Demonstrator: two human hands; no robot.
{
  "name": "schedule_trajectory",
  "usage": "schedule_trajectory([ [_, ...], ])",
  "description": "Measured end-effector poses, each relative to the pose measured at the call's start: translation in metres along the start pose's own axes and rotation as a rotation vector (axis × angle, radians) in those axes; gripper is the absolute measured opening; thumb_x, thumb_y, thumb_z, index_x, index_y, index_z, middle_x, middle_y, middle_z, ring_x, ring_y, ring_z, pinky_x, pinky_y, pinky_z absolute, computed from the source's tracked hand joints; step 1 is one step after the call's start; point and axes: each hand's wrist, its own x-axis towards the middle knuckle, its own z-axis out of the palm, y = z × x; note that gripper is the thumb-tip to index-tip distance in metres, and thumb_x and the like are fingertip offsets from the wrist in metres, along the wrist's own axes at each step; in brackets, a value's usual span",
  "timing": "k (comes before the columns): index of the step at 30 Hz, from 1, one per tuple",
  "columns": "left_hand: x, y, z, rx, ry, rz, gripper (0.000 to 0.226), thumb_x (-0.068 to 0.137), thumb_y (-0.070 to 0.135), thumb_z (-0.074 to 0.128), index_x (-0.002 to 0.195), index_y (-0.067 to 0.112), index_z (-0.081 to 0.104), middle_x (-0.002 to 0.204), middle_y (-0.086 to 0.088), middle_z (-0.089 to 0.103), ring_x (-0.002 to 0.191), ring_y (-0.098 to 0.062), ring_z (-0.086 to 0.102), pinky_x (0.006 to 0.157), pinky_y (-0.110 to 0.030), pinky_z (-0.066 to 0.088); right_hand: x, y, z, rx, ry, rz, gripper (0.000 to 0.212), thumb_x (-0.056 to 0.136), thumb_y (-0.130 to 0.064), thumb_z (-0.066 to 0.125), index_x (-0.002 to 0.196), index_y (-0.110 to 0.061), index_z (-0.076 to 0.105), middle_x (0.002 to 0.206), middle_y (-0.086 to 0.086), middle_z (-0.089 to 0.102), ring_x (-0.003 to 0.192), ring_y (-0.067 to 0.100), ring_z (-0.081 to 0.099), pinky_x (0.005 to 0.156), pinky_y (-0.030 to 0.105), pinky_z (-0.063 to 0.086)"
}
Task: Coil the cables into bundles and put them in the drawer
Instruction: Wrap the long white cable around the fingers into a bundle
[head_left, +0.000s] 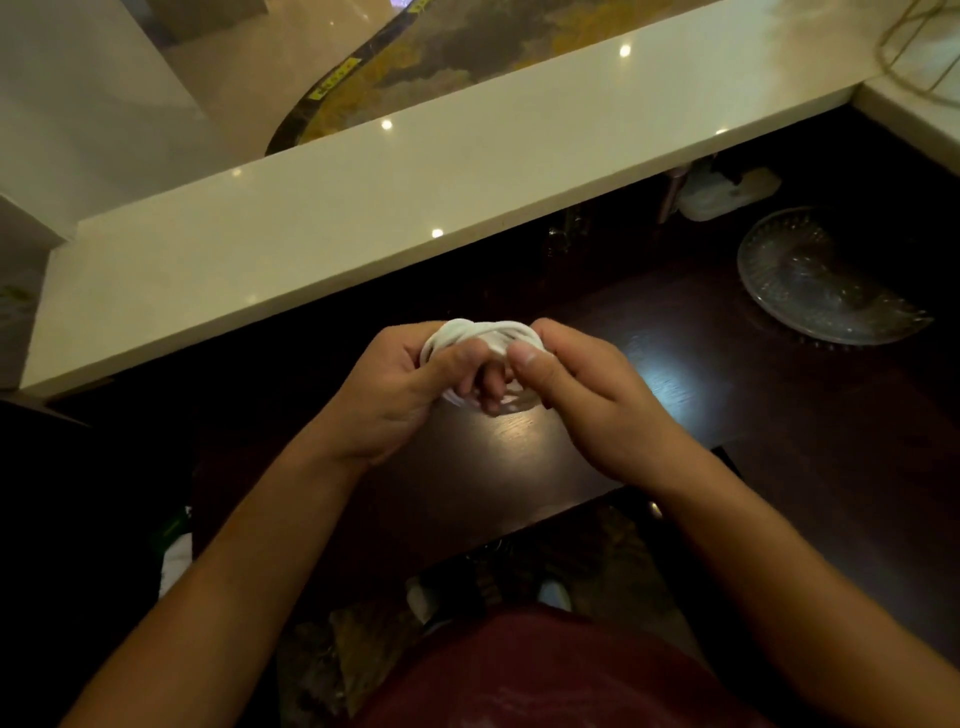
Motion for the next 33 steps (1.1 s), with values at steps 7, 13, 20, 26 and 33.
schedule_trajectory([
  [7,-0.004,0.0,0.01,0.254,0.098,0.031,0.015,0.1,0.027,0.059,0.107,0.018,0.069,0.096,-0.001,0.069,0.089,-0.011,0.066,0.081,-0.021,0.051,-0.006,0.01,-0.012,0.236,0.063,0.089,0.027,0.102,-0.021,0.048,0.083,-0.01,0.062,0.076,0.005,0.056,0.071,0.007,0.054,0.068,0.016,0.044],
  [13,-0.01,0.002,0.004,0.215,0.106,-0.038,0.015,0.096,0.025,0.064,0.104,0.014,0.069,0.087,-0.001,0.071,0.083,-0.013,0.066,0.078,-0.022,0.052,-0.007,0.013,-0.015,0.25,0.037,0.116,0.022,0.104,-0.015,0.053,0.088,-0.008,0.066,0.078,0.019,0.062,0.075,0.013,0.06,0.07,0.021,0.049],
  [20,-0.003,0.004,0.011,0.196,0.048,-0.067,0.026,0.095,0.023,0.064,0.119,0.017,0.067,0.078,0.003,0.071,0.068,-0.009,0.065,0.067,-0.021,0.052,-0.002,0.016,-0.01,0.097,-0.068,0.083,0.018,0.101,-0.029,0.057,0.101,-0.024,0.075,0.08,0.001,0.071,0.068,0.01,0.064,0.055,0.026,0.051],
  [26,-0.001,-0.002,0.009,0.26,0.151,-0.064,0.021,0.099,0.015,0.06,0.117,0.018,0.07,0.089,-0.011,0.075,0.076,-0.021,0.072,0.075,-0.037,0.057,0.001,0.024,-0.014,-0.739,0.077,-0.042,0.055,0.101,-0.06,0.032,0.139,-0.03,0.059,0.096,-0.001,0.076,0.088,0.019,0.072,0.071,0.039,0.056],
  [33,0.0,-0.016,0.007,0.181,0.295,-0.045,0.021,0.098,0.013,0.062,0.116,0.017,0.072,0.076,0.009,0.07,0.071,-0.004,0.066,0.074,-0.024,0.052,0.0,0.023,-0.012,-0.821,0.146,-0.07,0.056,0.098,-0.065,0.032,0.077,-0.024,0.064,0.056,-0.005,0.054,0.052,0.016,0.054,0.048,0.032,0.04],
])
